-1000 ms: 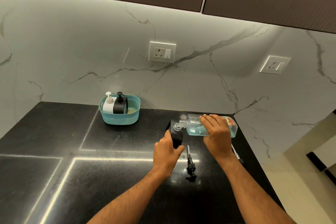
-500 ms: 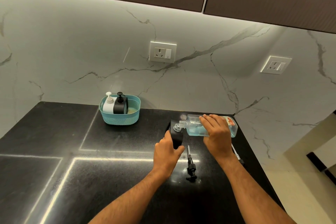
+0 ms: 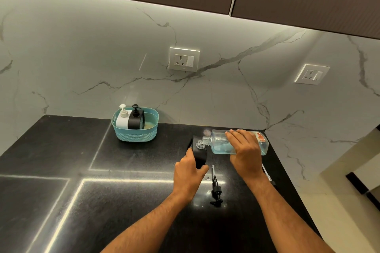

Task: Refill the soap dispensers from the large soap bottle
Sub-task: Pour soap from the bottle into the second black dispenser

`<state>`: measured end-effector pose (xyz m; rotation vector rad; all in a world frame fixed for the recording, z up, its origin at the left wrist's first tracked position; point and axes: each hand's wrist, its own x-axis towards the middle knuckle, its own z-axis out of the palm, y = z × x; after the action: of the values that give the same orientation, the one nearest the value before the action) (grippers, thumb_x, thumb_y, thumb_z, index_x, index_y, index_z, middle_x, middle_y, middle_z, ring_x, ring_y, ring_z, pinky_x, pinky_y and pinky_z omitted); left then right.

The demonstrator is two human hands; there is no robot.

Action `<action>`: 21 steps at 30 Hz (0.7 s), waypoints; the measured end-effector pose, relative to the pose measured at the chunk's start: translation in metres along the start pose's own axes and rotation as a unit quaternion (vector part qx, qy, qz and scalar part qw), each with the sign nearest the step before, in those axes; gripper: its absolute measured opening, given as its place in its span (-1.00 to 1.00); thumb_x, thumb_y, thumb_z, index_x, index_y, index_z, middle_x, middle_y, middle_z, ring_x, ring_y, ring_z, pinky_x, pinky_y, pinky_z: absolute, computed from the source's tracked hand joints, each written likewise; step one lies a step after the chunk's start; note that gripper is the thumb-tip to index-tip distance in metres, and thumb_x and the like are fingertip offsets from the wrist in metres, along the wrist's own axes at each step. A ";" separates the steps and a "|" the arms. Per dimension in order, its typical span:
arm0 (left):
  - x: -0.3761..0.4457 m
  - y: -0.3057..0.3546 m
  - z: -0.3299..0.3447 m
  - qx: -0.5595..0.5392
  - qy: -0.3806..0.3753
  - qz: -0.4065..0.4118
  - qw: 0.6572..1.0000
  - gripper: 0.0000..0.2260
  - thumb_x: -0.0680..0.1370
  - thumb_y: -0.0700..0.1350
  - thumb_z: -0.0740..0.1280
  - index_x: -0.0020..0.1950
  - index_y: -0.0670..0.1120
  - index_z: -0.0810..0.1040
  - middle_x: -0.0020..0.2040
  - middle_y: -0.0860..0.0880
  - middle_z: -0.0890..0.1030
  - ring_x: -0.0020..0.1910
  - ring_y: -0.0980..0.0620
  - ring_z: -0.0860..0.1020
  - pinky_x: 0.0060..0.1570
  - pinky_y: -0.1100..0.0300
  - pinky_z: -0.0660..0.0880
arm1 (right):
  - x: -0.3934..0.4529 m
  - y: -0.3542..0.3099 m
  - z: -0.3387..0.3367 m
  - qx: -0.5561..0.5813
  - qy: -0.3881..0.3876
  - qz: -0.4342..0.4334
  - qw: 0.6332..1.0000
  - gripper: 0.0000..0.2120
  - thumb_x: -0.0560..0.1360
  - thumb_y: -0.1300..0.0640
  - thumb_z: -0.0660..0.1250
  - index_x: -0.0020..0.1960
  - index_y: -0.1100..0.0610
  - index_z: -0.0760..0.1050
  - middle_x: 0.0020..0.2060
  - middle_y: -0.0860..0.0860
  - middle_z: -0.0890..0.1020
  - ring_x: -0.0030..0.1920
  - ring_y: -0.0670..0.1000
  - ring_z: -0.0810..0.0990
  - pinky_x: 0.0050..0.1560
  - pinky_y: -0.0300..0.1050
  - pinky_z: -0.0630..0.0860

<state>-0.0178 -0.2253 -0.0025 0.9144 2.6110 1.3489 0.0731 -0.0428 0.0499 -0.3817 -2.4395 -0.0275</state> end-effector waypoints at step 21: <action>0.001 -0.001 -0.001 -0.001 0.001 -0.004 1.000 -0.61 0.50 0.02 0.49 0.25 -0.03 0.47 0.01 0.04 0.69 -0.13 0.17 0.58 -0.27 0.52 0.38 | -0.003 0.000 0.008 0.026 -0.009 0.033 0.999 -0.38 0.24 0.37 0.63 0.29 0.19 0.63 0.18 0.10 0.69 0.24 0.15 0.62 0.26 0.12 0.57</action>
<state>-0.0193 -0.2256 -0.0025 0.9013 2.6107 1.3511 0.0704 -0.0429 0.0415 -0.4402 -2.4383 0.0670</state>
